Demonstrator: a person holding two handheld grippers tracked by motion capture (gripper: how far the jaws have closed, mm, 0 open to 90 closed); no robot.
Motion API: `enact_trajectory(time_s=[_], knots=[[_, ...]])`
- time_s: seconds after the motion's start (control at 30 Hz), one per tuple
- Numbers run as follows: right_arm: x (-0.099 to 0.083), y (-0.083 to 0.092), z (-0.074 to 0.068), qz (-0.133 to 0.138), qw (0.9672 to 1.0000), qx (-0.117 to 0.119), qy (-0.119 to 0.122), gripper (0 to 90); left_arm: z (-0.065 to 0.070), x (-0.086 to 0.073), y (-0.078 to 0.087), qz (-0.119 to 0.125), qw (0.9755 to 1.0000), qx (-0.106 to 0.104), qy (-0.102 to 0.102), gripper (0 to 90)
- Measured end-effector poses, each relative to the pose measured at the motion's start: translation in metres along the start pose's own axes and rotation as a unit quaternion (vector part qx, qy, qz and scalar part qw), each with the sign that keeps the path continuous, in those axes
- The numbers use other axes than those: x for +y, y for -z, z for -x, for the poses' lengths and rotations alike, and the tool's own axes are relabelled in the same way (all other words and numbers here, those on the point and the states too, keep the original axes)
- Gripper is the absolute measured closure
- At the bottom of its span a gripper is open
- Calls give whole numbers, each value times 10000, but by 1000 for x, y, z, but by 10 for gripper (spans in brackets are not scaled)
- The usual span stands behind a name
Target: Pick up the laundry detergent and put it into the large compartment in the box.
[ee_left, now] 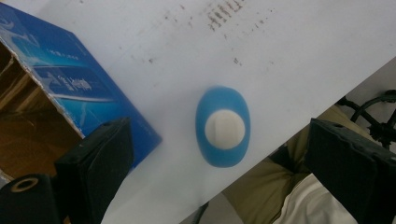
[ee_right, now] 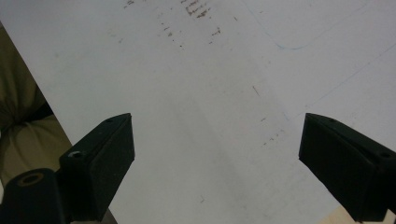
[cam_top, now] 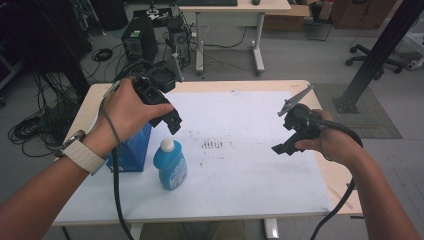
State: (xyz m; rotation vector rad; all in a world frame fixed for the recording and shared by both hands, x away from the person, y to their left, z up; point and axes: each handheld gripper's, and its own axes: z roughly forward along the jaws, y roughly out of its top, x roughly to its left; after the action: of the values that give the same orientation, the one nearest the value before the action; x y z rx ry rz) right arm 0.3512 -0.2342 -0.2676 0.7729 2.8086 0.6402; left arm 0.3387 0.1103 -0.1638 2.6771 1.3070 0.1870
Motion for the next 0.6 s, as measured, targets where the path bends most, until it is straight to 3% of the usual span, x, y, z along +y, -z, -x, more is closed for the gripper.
enact_trajectory(time_s=[0.6], knots=[[1,-1,-1,13,10000,11,32,107,0,-7,-10,-107,9999,-24,117,90]])
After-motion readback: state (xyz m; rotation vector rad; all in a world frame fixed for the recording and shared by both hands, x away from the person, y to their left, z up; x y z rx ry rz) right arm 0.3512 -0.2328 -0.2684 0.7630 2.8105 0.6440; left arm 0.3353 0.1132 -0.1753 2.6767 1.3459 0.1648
